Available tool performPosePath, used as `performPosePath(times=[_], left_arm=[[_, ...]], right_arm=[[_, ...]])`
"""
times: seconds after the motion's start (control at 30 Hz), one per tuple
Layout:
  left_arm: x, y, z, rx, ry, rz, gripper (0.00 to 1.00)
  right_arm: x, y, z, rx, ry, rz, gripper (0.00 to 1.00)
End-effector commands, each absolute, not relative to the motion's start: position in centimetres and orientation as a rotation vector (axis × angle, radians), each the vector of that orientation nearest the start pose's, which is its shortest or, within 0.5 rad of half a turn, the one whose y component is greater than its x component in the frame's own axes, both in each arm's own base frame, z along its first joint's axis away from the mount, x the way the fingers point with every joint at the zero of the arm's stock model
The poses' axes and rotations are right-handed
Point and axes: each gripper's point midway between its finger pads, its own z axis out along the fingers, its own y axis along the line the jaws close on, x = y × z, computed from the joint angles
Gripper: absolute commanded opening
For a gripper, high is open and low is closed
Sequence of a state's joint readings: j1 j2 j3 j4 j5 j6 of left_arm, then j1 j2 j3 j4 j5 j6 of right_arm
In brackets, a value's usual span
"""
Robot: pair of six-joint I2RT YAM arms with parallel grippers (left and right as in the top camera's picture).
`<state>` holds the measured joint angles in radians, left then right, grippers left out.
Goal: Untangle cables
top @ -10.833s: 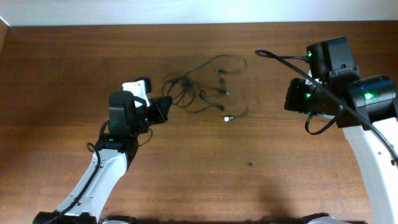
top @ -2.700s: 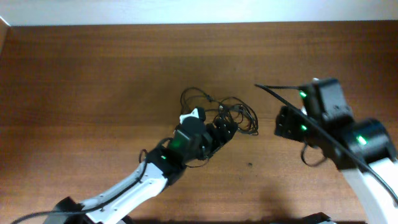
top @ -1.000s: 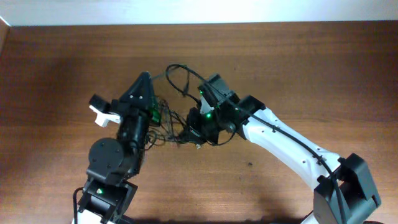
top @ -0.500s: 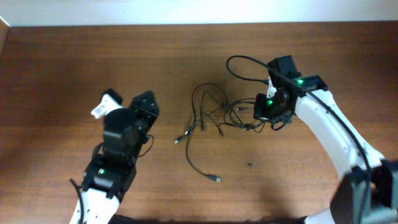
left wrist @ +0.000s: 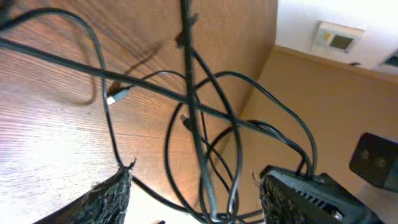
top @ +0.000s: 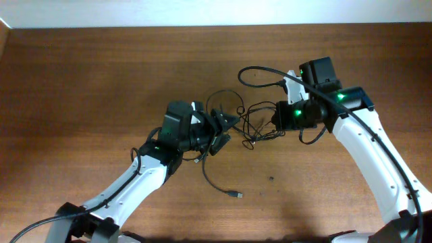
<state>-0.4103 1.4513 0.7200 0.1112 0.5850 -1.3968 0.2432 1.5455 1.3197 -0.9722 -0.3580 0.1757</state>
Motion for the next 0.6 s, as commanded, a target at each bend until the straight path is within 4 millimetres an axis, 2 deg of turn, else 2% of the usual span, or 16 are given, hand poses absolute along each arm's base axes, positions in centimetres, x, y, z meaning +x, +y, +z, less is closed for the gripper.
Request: performPosePath(times=[0.0,0.03,0.1,0.13,0.2,0.23,0.27,0.3,0.37,0.4,0.47,0.53,0.57], left_arm=[[32.4,-23.5,12.2,-0.933,2.426,-1.438,0.48],[32.4,-23.7,12.1,-0.949,2.421,-1.419,0.5],[31.6,-25.5,11.7,-1.001,2.397,-1.35,0.53],[31.6,-25.9,11.8,-1.012,2.383,-1.353,0.5],[31.8,-26.7,12.7,-0.968,2.352,-1.39,0.28],[31.9,-26.8,12.9,-0.963,2.344,-1.397,0.08],[32.0,-26.6,12.9,-0.967,2.339,-1.393,0.0],[32.6,-25.9,13.0,-0.959,2.326,-1.385,0.0],[33.6,-24.1,14.3,-0.964,2.298,-1.454,0.0],[34.0,-23.6,15.7,-0.934,2.268,-1.529,0.0],[34.2,-24.2,18.3,-0.812,2.208,-1.659,0.0],[34.7,-24.5,20.0,-0.688,2.141,-1.681,0.0],[34.9,-24.5,20.4,-0.588,2.12,-1.645,0.0]], right_arm=[[32.4,15.0,16.9,-0.214,2.768,0.652,0.04],[32.4,15.1,16.9,-0.215,2.768,0.66,0.04],[32.3,15.3,17.0,-0.183,2.774,0.684,0.04],[32.2,15.3,17.0,-0.183,2.777,0.687,0.04],[32.0,15.3,16.9,-0.181,2.787,0.687,0.04],[31.8,15.3,16.8,-0.18,2.795,0.686,0.04],[31.6,15.2,16.7,-0.178,2.808,0.683,0.05],[31.3,15.1,16.6,-0.174,2.823,0.676,0.15],[31.1,14.6,16.3,-0.163,2.843,0.639,0.27],[31.1,13.9,16.0,-0.097,2.865,0.582,0.26],[31.3,11.7,15.2,0.097,2.898,0.413,0.17],[31.0,11.5,15.1,0.139,2.913,0.399,0.29],[30.4,12.1,15.1,0.055,2.93,0.45,0.38]])
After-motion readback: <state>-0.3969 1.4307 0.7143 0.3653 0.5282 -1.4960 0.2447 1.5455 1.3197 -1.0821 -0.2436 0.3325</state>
